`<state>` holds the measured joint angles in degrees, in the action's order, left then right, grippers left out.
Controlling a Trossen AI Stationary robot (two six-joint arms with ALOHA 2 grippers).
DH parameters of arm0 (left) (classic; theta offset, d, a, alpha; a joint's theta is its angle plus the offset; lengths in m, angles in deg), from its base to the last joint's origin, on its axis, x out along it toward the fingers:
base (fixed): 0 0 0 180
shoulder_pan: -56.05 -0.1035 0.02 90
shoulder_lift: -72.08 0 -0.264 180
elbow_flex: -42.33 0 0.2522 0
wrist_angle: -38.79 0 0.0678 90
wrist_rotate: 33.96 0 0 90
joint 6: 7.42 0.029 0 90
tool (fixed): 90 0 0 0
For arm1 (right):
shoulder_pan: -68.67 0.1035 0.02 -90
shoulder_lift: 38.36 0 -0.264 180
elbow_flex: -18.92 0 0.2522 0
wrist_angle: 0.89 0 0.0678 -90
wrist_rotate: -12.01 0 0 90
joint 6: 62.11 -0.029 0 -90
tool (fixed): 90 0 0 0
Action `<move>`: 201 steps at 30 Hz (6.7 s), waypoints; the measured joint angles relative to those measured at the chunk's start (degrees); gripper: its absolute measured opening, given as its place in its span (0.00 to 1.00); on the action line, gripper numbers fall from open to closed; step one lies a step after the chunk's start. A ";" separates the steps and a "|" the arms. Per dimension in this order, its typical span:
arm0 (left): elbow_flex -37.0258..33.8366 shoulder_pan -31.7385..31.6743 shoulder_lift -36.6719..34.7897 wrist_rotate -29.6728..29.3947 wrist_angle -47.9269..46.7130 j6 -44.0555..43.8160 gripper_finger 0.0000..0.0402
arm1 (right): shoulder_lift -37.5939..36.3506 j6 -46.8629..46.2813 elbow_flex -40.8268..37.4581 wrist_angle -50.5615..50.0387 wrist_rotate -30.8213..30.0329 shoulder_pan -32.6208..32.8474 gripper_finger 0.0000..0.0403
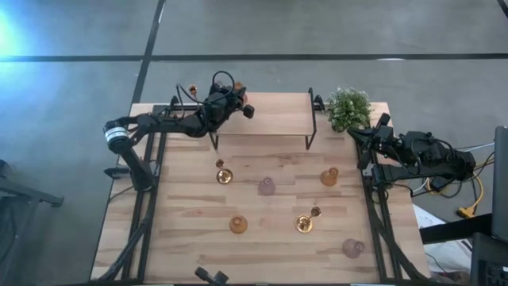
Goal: Pick & Place candle stick holders
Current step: Put the bottom left yellow glass candle holder on the shelf aligned with the other glass candle holder, then put the top purple glass candle holder on the shelf aligned with the other glass candle holders
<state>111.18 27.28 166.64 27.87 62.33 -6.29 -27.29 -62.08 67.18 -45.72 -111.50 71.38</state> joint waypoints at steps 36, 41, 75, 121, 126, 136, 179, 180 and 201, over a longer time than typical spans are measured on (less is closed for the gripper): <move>36.73 24.85 -8.39 32.06 -85.55 5.14 0.02 | 0.00 0.00 0.00 -0.01 -0.01 0.00 0.02; 27.28 27.65 -8.33 31.90 -79.93 7.64 0.03 | 0.00 0.00 0.00 -0.01 0.00 -0.01 0.02; 11.24 30.44 3.02 27.65 -51.60 12.27 0.66 | 0.00 0.00 0.00 -0.02 0.00 0.01 0.02; 11.10 28.11 13.77 32.48 -35.88 8.03 0.38 | 0.00 0.00 0.00 0.00 0.00 -0.01 0.02; 11.41 28.09 13.14 31.69 -36.81 7.17 0.38 | 0.00 0.00 -0.01 0.00 0.00 -0.01 0.02; 31.10 28.07 5.91 23.60 -57.90 1.71 0.38 | 0.00 0.00 0.00 0.02 0.00 0.01 0.02; 48.59 3.16 16.79 0.02 -65.13 -14.01 0.38 | 0.00 0.00 0.00 0.00 0.00 -0.01 0.02; 48.59 3.01 16.95 0.00 -64.94 -13.73 0.38 | -0.01 0.00 -0.01 0.01 -0.01 -0.01 0.02; 46.86 0.74 17.05 -0.07 -63.83 -13.28 0.38 | 0.00 0.00 0.00 0.00 0.00 0.01 0.02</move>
<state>158.04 28.02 183.69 27.80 -1.50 -19.57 -27.29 -62.08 67.18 -45.72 -111.51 71.39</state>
